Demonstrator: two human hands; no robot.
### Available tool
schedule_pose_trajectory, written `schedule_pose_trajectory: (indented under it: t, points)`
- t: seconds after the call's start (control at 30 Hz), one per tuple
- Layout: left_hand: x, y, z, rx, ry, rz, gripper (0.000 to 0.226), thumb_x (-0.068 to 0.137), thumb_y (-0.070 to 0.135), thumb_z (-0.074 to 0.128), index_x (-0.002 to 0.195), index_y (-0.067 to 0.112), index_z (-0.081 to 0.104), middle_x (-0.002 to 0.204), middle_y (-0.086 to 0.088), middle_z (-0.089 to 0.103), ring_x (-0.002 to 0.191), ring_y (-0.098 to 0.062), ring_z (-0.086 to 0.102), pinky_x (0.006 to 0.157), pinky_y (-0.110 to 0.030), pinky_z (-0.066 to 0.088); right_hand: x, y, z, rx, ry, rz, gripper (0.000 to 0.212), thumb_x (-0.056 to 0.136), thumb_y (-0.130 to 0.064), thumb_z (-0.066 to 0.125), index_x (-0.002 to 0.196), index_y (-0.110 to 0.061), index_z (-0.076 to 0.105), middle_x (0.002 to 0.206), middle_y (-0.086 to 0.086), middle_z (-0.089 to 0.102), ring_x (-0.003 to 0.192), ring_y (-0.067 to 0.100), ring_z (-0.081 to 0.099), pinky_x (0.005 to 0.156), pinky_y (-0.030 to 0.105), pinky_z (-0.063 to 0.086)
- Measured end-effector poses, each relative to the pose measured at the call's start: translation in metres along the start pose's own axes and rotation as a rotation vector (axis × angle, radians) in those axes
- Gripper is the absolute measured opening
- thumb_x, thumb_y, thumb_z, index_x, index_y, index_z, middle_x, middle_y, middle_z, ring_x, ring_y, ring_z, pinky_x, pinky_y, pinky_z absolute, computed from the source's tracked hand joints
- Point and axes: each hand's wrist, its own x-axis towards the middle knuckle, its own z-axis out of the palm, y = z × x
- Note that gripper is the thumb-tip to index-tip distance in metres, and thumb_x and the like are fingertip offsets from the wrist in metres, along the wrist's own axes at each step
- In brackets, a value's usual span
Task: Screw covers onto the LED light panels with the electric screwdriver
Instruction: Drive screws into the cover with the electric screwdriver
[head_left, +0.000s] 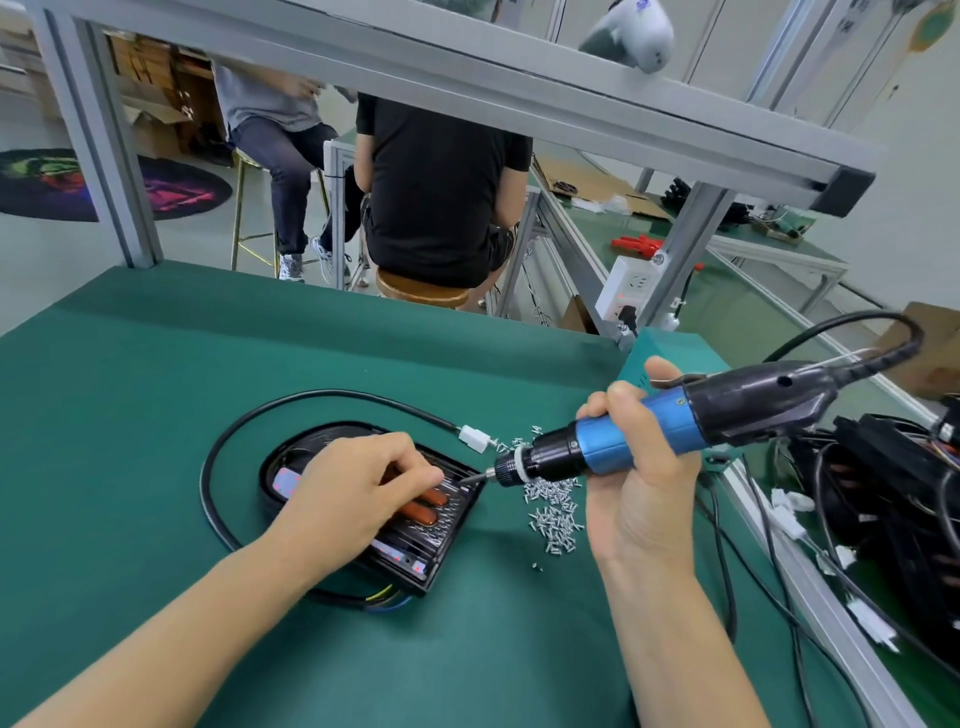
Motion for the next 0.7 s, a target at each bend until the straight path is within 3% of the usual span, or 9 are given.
schedule_pose_trajectory:
  t: [0.17,0.27,0.43,0.6,0.7]
  points:
    - [0.003,0.001,-0.005,0.0,-0.023,-0.031,0.025,0.086,0.025,0.067,0.07,0.006,0.064,0.071,0.005,0.073,0.067,-0.009,0.07,0.079,-0.041,0.054,0.006,0.006,0.004,-0.023,0.0,-0.004,0.038,0.074,-0.005,0.066,0.105,-0.019,0.05,0.066,-0.003,0.058,0.067,0.017,0.056,0.069,0.027,0.049]
    - [0.005,0.003,-0.008,-0.003,-0.033,-0.067,0.026,0.085,0.028,0.067,0.071,0.007,0.065,0.076,-0.003,0.073,0.073,-0.021,0.071,0.079,-0.046,0.053,0.009,0.011,0.006,-0.053,0.006,-0.001,0.036,0.074,-0.004,0.066,0.103,-0.018,0.051,0.066,-0.002,0.059,0.064,0.016,0.057,0.068,0.027,0.049]
    - [0.002,0.002,-0.008,-0.047,-0.048,-0.089,0.024,0.086,0.024,0.067,0.073,0.004,0.065,0.073,0.004,0.074,0.067,-0.012,0.071,0.078,-0.043,0.054,0.009,0.017,0.004,-0.043,0.015,0.019,0.035,0.073,-0.005,0.066,0.102,-0.017,0.05,0.065,-0.004,0.059,0.063,0.015,0.058,0.064,0.024,0.05]
    - [0.004,0.0,-0.01,-0.013,-0.038,-0.084,0.025,0.084,0.032,0.067,0.07,0.012,0.066,0.077,-0.006,0.073,0.075,-0.026,0.07,0.08,-0.049,0.052,0.009,0.017,0.005,-0.044,0.036,0.026,0.029,0.073,-0.006,0.068,0.092,-0.02,0.053,0.065,-0.006,0.057,0.065,0.014,0.056,0.072,0.03,0.047]
    - [0.005,0.0,-0.008,-0.061,-0.057,-0.115,0.025,0.086,0.027,0.066,0.071,0.008,0.063,0.077,-0.004,0.074,0.07,-0.02,0.072,0.078,-0.044,0.054,0.01,0.018,0.004,-0.066,0.052,0.034,0.027,0.07,-0.004,0.069,0.081,-0.025,0.058,0.068,-0.003,0.054,0.067,0.016,0.054,0.074,0.033,0.044]
